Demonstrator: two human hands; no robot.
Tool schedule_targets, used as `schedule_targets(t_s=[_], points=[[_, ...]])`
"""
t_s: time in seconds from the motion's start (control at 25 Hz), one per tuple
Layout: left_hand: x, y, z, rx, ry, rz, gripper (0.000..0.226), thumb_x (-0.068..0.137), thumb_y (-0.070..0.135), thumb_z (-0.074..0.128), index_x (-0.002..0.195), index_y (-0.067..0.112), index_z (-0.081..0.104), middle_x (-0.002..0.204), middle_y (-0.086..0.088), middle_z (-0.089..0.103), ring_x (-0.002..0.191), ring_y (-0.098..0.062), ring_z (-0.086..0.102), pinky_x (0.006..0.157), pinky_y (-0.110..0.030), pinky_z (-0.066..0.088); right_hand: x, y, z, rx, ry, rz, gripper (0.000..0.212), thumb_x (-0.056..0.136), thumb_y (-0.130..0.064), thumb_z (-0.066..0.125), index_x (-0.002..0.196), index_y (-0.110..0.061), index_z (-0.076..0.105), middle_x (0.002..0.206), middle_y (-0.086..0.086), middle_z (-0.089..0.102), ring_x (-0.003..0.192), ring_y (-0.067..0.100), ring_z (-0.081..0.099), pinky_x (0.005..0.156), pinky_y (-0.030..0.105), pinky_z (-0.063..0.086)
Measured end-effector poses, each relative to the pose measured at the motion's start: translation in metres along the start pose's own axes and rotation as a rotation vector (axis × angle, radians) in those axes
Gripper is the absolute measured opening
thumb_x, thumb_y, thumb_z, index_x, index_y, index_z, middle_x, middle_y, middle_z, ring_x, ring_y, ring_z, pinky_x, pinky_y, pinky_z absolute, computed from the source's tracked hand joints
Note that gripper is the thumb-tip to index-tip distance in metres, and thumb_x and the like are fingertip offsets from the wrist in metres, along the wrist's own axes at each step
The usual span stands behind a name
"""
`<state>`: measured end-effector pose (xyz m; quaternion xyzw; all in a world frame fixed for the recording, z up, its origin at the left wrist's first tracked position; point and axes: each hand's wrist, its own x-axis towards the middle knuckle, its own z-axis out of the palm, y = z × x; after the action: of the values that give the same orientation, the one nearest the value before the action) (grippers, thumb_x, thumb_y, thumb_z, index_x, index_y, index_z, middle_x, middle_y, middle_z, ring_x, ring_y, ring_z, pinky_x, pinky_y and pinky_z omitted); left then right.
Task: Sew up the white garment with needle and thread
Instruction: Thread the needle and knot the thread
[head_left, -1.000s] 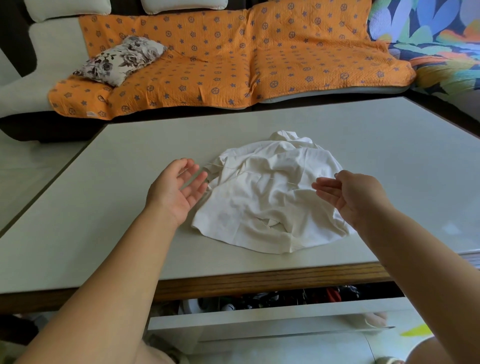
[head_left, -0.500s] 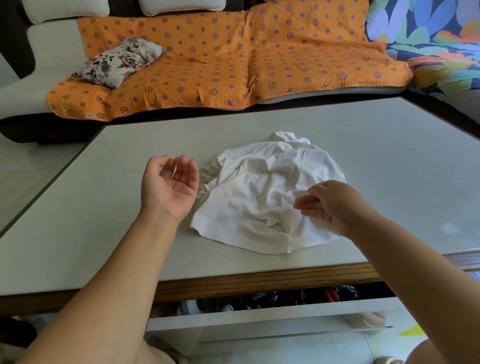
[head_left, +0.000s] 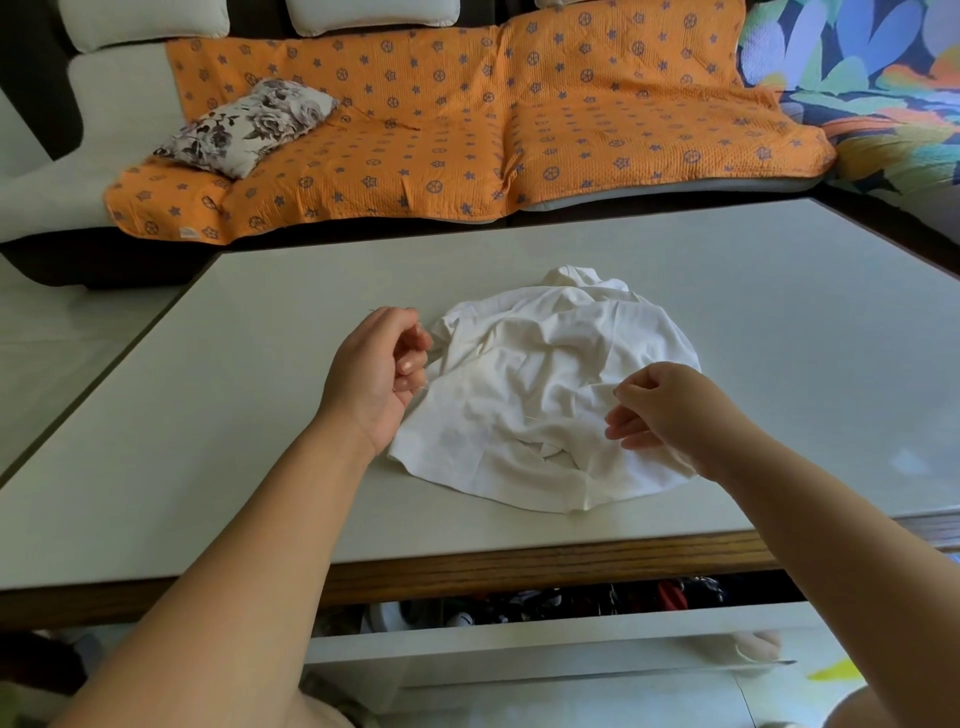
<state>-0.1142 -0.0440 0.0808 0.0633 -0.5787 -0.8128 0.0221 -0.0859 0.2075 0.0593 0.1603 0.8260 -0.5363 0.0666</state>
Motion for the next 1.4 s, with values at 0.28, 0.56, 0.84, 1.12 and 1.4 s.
schedule_targets(t_s=[0.28, 0.56, 0.84, 1.12, 1.4], points=[[-0.012, -0.008, 0.005, 0.398, -0.157, 0.143, 0.025, 0.088, 0.016, 0.061, 0.063, 0.014, 0.058, 0.064, -0.006, 0.049, 0.053, -0.013, 0.032, 0.051, -0.023, 0.03, -0.002, -0.008, -0.013, -0.542, 0.447, -0.333, 0.027, 0.096, -0.026, 0.057, 0.12, -0.016, 0.064, 0.121, 0.003, 0.058, 0.08, 0.019, 0.057, 0.075, 0.03, 0.042], [-0.03, -0.02, 0.025, 0.777, -0.299, 0.269, 0.017, 0.088, 0.015, 0.066, 0.074, 0.006, 0.064, 0.069, -0.012, 0.059, 0.059, -0.007, 0.045, 0.058, -0.018, 0.039, -0.037, -0.026, 0.032, -0.086, 0.008, -0.528, 0.007, 0.09, -0.031, 0.068, 0.087, -0.035, 0.073, 0.08, -0.017, 0.067, 0.065, -0.001, 0.064, 0.06, 0.009, 0.043], [-0.035, -0.027, 0.032, 0.909, -0.322, 0.364, 0.023, 0.083, 0.014, 0.069, 0.065, 0.008, 0.056, 0.053, 0.013, 0.042, 0.052, -0.004, 0.036, 0.053, -0.012, 0.032, -0.035, -0.021, 0.041, -0.207, 0.181, -0.705, 0.009, 0.087, -0.03, 0.072, 0.089, -0.024, 0.078, 0.086, -0.016, 0.064, 0.07, -0.001, 0.06, 0.066, 0.007, 0.044], [-0.034, -0.029, 0.035, 0.893, -0.347, 0.347, 0.024, 0.087, 0.021, 0.071, 0.07, 0.009, 0.06, 0.054, 0.013, 0.048, 0.053, -0.002, 0.041, 0.055, -0.011, 0.035, -0.037, -0.024, 0.041, -0.194, 0.14, -0.65, 0.007, 0.091, -0.021, 0.063, 0.084, -0.022, 0.065, 0.082, -0.014, 0.065, 0.074, 0.002, 0.063, 0.064, 0.013, 0.047], [-0.034, -0.026, 0.038, 0.485, -0.471, -0.053, 0.016, 0.095, 0.021, 0.061, 0.105, 0.015, 0.071, 0.09, -0.001, 0.073, 0.081, -0.011, 0.07, 0.077, -0.025, 0.058, -0.017, -0.041, 0.002, 0.86, -0.015, -0.055, 0.013, 0.101, -0.005, 0.04, 0.094, -0.006, 0.051, 0.079, 0.012, 0.069, 0.051, 0.014, 0.066, 0.043, 0.019, 0.045]])
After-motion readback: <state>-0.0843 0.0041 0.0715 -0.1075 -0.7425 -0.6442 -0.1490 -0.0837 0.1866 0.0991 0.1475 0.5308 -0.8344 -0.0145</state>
